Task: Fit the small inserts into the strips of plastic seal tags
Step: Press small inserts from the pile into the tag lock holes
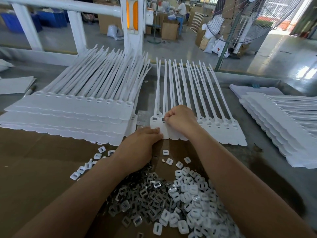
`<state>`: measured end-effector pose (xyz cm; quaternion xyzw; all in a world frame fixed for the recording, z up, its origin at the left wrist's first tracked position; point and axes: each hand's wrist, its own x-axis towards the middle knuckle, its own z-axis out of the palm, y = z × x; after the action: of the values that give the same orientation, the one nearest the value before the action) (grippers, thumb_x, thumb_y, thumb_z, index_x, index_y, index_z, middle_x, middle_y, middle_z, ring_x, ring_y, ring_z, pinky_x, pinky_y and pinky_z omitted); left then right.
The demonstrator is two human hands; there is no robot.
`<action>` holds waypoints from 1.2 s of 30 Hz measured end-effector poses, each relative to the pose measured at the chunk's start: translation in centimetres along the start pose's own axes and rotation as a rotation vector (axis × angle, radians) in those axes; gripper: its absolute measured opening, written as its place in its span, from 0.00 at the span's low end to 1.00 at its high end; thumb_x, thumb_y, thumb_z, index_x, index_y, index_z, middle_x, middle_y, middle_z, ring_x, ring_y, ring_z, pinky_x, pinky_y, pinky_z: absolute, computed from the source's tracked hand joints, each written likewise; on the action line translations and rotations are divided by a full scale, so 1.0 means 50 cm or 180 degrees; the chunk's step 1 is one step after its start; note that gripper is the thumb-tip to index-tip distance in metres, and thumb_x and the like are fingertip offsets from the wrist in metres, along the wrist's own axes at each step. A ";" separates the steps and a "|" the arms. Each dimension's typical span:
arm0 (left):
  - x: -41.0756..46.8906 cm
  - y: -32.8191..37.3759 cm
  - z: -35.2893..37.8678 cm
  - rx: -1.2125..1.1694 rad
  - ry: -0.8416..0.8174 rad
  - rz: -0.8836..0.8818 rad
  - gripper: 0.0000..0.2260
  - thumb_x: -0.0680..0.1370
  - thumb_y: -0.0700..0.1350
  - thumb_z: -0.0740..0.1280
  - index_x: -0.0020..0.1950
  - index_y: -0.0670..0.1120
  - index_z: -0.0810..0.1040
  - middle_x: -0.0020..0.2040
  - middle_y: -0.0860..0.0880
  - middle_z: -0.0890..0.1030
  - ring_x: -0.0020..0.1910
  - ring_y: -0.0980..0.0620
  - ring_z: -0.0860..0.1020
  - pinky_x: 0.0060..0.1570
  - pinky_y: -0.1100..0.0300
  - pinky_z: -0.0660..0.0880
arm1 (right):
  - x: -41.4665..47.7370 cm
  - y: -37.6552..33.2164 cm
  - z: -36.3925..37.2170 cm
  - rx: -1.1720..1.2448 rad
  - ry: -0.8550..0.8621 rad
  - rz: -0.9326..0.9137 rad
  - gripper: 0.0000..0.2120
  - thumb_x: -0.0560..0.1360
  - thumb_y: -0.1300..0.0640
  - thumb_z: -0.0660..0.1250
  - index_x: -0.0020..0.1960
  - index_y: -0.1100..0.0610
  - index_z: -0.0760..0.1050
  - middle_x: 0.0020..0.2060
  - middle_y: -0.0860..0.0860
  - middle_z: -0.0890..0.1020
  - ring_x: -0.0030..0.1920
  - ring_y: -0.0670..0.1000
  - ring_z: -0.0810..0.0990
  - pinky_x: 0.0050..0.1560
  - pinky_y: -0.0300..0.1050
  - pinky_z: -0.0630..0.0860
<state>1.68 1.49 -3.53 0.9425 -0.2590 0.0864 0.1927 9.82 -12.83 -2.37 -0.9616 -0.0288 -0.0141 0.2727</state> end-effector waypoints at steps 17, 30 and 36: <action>-0.004 -0.002 0.002 -0.0031 -0.0084 -0.0095 0.22 0.76 0.34 0.56 0.69 0.49 0.67 0.71 0.51 0.65 0.69 0.55 0.61 0.61 0.70 0.50 | 0.007 -0.005 0.008 0.0052 0.0175 0.0023 0.03 0.74 0.60 0.64 0.45 0.56 0.77 0.42 0.47 0.75 0.33 0.42 0.67 0.29 0.35 0.58; 0.003 -0.006 0.008 0.0007 -0.0129 -0.0169 0.23 0.77 0.35 0.56 0.70 0.51 0.66 0.72 0.52 0.63 0.70 0.55 0.59 0.64 0.65 0.53 | 0.012 0.011 0.009 0.0042 0.0113 -0.0020 0.06 0.75 0.58 0.64 0.45 0.57 0.79 0.48 0.51 0.79 0.38 0.45 0.71 0.31 0.33 0.61; -0.001 -0.007 0.008 0.0001 -0.0097 -0.0125 0.22 0.77 0.35 0.56 0.70 0.50 0.66 0.72 0.52 0.64 0.70 0.55 0.60 0.63 0.66 0.53 | 0.007 0.007 0.006 0.0006 0.0088 -0.0030 0.06 0.75 0.59 0.63 0.42 0.55 0.77 0.47 0.50 0.79 0.38 0.44 0.70 0.29 0.32 0.60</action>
<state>1.85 1.63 -3.99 0.9486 -0.2433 0.0682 0.1903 10.21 -12.98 -2.79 -0.9609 -0.0296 -0.0287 0.2739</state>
